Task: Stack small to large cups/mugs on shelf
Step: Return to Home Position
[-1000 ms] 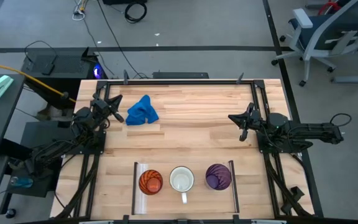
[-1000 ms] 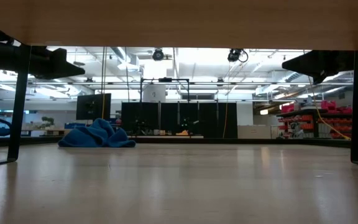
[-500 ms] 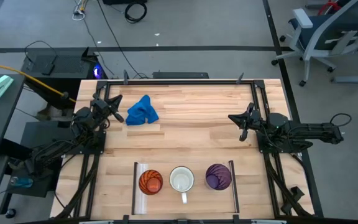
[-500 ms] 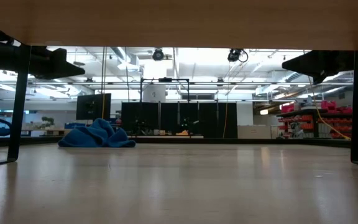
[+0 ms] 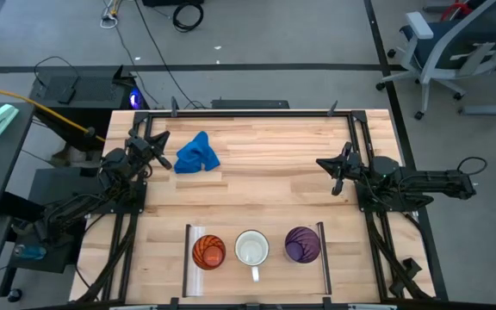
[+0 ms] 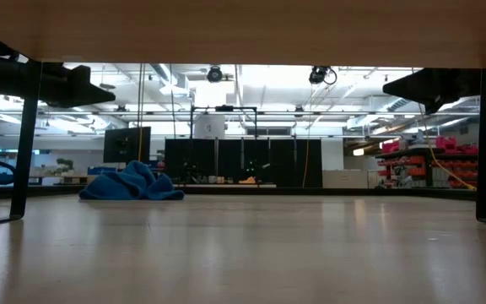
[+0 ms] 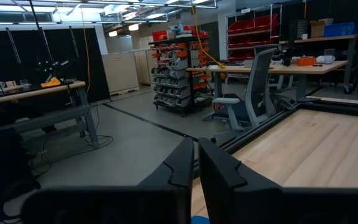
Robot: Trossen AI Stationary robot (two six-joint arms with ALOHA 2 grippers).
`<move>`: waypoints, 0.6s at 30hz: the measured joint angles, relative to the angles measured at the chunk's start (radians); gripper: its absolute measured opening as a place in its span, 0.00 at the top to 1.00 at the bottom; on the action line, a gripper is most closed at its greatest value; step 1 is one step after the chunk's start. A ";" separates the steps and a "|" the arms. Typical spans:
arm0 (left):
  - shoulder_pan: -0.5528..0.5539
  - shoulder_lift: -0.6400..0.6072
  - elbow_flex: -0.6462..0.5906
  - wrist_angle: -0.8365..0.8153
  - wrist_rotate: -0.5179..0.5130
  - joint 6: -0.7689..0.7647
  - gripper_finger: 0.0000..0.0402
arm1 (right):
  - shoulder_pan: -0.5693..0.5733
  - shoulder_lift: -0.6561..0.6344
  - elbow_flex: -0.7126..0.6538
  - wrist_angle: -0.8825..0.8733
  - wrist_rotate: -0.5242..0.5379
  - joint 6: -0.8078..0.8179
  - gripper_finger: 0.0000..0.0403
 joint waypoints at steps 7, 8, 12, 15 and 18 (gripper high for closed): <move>0.000 0.000 0.000 0.000 0.000 0.000 0.94 | 0.000 0.000 0.000 0.000 0.000 0.000 0.96; 0.000 0.000 0.000 0.000 0.000 0.000 0.94 | 0.000 0.000 0.000 0.000 0.000 0.000 0.96; 0.000 0.000 0.000 0.000 0.000 0.000 0.93 | 0.000 0.000 0.000 0.000 0.000 0.000 0.96; 0.000 0.000 0.000 0.000 0.000 0.000 0.91 | 0.000 0.000 0.000 0.000 0.000 0.000 0.96; 0.000 0.000 0.000 0.000 0.000 0.000 0.91 | 0.000 0.000 0.000 0.000 0.000 0.000 0.96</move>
